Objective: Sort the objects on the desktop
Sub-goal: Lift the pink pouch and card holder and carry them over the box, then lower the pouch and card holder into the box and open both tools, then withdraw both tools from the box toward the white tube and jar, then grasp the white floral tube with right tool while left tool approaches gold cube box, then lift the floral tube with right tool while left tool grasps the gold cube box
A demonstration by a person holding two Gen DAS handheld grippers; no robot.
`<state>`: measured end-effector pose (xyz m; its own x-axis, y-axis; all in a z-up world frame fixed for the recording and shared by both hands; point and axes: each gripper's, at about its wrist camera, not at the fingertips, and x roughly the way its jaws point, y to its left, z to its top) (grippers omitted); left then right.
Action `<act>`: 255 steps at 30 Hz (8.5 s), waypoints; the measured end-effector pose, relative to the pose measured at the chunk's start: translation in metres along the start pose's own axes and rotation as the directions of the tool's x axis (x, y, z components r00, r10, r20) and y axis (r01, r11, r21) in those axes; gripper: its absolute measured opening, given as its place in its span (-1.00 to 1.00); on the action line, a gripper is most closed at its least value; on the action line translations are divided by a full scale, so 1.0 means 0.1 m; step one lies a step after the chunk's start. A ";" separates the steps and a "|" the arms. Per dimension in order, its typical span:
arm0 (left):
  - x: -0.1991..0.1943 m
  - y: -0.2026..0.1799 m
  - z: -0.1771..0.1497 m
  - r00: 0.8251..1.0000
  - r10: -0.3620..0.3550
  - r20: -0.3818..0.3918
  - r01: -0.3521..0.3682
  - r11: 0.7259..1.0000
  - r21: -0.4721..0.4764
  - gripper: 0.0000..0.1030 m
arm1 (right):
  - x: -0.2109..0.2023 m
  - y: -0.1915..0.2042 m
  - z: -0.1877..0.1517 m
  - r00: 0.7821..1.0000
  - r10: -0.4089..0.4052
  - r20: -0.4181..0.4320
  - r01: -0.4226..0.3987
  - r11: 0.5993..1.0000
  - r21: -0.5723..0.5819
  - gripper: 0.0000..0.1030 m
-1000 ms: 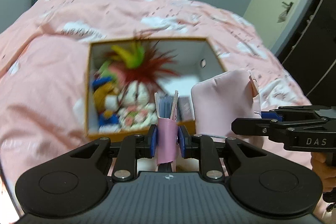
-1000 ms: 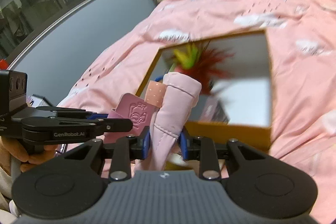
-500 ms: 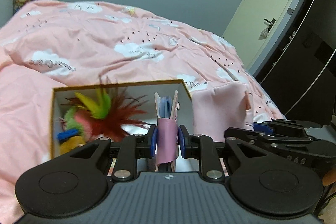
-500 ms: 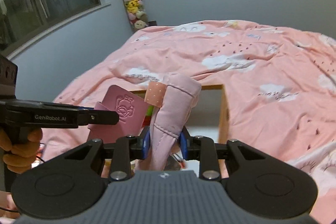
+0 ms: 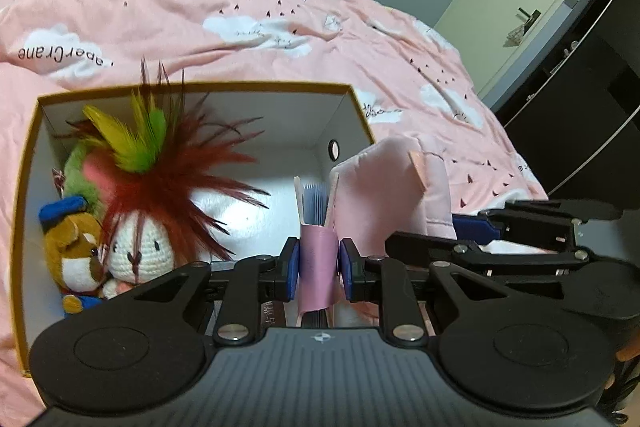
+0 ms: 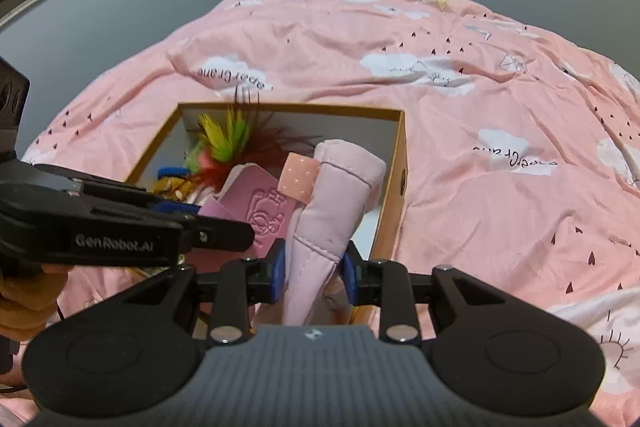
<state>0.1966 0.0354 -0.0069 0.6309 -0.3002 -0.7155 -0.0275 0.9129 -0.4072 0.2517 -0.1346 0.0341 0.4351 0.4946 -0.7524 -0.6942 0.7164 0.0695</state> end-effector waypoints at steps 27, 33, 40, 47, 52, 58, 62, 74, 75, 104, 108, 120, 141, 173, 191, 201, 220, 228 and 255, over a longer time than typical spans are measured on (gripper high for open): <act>0.26 0.39 0.04 0.991 -0.065 -0.118 0.045 0.985 -0.169 -0.33 | 0.74 0.19 0.09 0.962 -0.024 -0.271 -0.009 0.993 -0.118 -0.38; 0.10 0.48 0.07 0.995 -0.045 -0.085 0.032 0.988 -0.154 -0.32 | 0.87 0.24 0.10 0.948 -0.036 -0.317 -0.004 0.992 -0.127 -0.35; 0.03 0.61 -0.05 0.995 0.028 -0.097 -0.042 0.988 -0.146 -0.32 | 1.00 0.36 0.10 0.930 -0.055 -0.365 -0.004 0.987 -0.160 -0.30; 0.10 0.69 -0.18 0.993 0.003 -0.118 -0.025 0.983 -0.180 -0.32 | 1.04 0.45 0.03 0.916 -0.113 -0.386 0.022 0.972 -0.233 -0.28; 0.15 0.65 -0.21 0.993 0.018 -0.115 -0.037 0.985 -0.167 -0.32 | 1.04 0.49 0.00 0.915 -0.131 -0.382 0.029 0.965 -0.261 -0.25; 0.07 0.62 -0.25 0.996 0.030 -0.081 -0.042 0.989 -0.142 -0.32 | 0.93 0.52 -0.04 0.923 -0.155 -0.353 0.046 0.954 -0.296 -0.07; -0.01 0.57 -0.27 0.998 0.044 -0.055 -0.051 0.991 -0.127 -0.32 | 0.77 0.54 -0.08 0.936 -0.154 -0.316 0.050 0.949 -0.313 0.15; -0.25 0.35 -0.32 0.996 0.082 0.026 -0.081 0.995 -0.053 -0.32 | 0.28 0.57 -0.21 0.973 -0.178 -0.146 0.130 0.948 -0.290 0.20; -0.28 0.33 -0.33 0.996 0.088 0.036 -0.086 0.995 -0.044 -0.32 | 0.22 0.59 -0.23 0.978 -0.177 -0.111 0.139 0.948 -0.287 0.24; -0.60 0.44 -1.09 0.970 0.230 -0.078 -0.225 0.972 0.067 -0.32 | 0.30 1.10 -1.14 0.996 0.055 -0.076 -0.053 0.998 0.019 0.37; -0.59 0.50 -1.23 0.962 0.240 -0.132 -0.233 0.970 0.061 -0.32 | 0.29 1.17 -1.22 0.990 0.071 -0.124 -0.067 0.997 0.039 0.35; -0.60 0.63 -1.42 0.950 0.185 -0.250 -0.186 0.982 0.020 -0.32 | 0.27 1.20 -1.36 0.978 0.002 -0.210 0.015 0.997 0.079 0.35; -0.57 0.74 -1.51 0.939 0.208 -0.275 -0.216 0.976 0.002 -0.09 | 0.70 1.12 -1.50 0.947 0.173 -0.271 -0.132 0.978 0.163 0.30; -0.63 0.63 -1.49 0.955 0.194 -0.226 -0.189 0.981 0.044 -0.09 | 0.34 0.82 -1.29 0.970 0.143 -0.195 -0.094 0.966 0.241 -0.28; -0.66 0.68 -1.49 0.958 0.199 -0.209 -0.200 0.980 0.017 -0.09 | 0.42 0.89 -1.14 0.975 0.189 -0.116 -0.156 0.956 0.248 -0.51; -0.67 0.56 -1.47 0.970 0.165 -0.181 -0.151 0.985 0.086 -0.09 | 0.15 0.69 -1.03 0.992 0.017 -0.127 0.002 0.990 0.143 -0.58; -0.24 0.29 -1.32 0.967 0.138 -0.215 -0.100 0.979 0.177 0.01 | 0.12 0.56 -1.32 0.988 0.027 -0.152 0.003 0.981 0.194 -0.45; 0.00 0.36 -1.34 0.960 0.093 -0.262 -0.056 0.988 0.146 0.10 | 0.16 0.59 -1.32 0.988 0.027 -0.152 0.002 0.982 0.191 -0.61; -0.13 0.29 -1.34 0.964 -0.082 -0.254 0.126 0.979 0.162 -0.01 | 0.11 0.62 -1.31 0.991 0.051 -0.122 -0.024 0.978 0.208 -0.77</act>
<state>0.0837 0.0285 -0.0852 0.4136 -0.4344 -0.8002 0.1783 0.9005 -0.3967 0.1385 -0.1492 -0.0561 0.3261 0.4663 -0.8223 -0.5700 0.7909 0.2225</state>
